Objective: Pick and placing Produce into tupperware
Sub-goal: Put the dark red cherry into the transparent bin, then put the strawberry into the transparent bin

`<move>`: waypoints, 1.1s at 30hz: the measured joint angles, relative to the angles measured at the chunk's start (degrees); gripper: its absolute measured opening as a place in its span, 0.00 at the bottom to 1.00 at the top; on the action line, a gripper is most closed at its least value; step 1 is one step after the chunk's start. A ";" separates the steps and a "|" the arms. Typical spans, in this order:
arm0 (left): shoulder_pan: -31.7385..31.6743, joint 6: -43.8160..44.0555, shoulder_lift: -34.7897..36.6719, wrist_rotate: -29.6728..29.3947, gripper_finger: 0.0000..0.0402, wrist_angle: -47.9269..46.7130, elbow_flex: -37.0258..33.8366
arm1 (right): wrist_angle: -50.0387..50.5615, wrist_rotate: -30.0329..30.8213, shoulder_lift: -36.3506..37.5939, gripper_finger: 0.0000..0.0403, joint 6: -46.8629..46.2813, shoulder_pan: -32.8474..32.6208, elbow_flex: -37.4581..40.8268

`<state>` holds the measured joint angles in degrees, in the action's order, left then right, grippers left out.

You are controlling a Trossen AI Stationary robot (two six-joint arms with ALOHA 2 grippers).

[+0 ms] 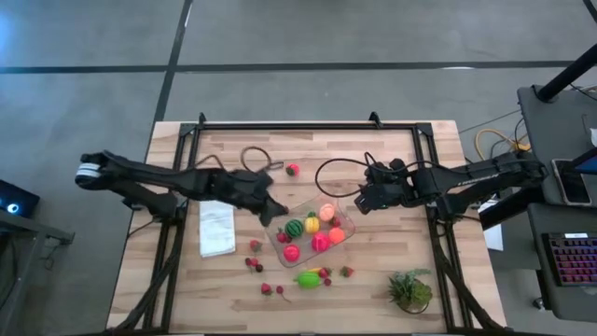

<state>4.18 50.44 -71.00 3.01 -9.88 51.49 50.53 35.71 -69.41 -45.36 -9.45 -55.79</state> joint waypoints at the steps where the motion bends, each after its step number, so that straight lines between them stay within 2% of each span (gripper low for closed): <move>1: 1.07 -1.20 -1.78 0.98 0.14 0.72 1.73 | -0.01 -0.21 0.00 0.49 0.75 0.00 0.00; 4: 3.57 -2.71 -7.04 2.22 0.14 0.38 6.66 | -0.01 -1.95 0.00 0.49 3.66 0.00 0.00; 8: 3.91 1.94 -12.94 4.20 0.14 -3.28 12.09 | -0.02 -5.68 0.00 0.49 6.94 0.00 0.00; 13: 4.71 6.55 -16.68 4.34 0.18 -4.05 14.38 | -0.15 -5.88 0.00 0.49 9.13 -0.02 0.00; 17: 4.70 7.25 -17.35 4.86 0.30 -1.07 14.46 | -0.18 -5.91 0.00 0.49 7.39 -0.13 0.00; 23: 4.68 7.27 -17.33 4.17 0.53 1.38 14.48 | -0.25 -6.39 0.00 0.49 4.65 -0.17 0.00; 25: 4.68 7.30 -17.14 4.17 0.59 1.78 14.48 | -0.24 -9.00 0.00 0.49 5.75 -0.33 0.00; 29: 4.68 6.23 -16.27 4.19 0.63 1.31 14.48 | -0.37 -17.43 0.71 0.49 12.21 -3.97 0.00; 31: 4.68 5.80 -15.43 4.07 0.62 0.49 14.48 | -0.31 -17.26 1.38 0.49 11.96 -7.25 0.00; 33: 4.56 3.80 -14.99 3.53 0.60 -0.11 14.48 | 0.47 -14.05 2.11 0.49 10.49 -10.04 0.00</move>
<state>8.74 54.24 -85.99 6.54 -9.99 65.98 51.00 21.66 -67.30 -34.87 -19.50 -55.79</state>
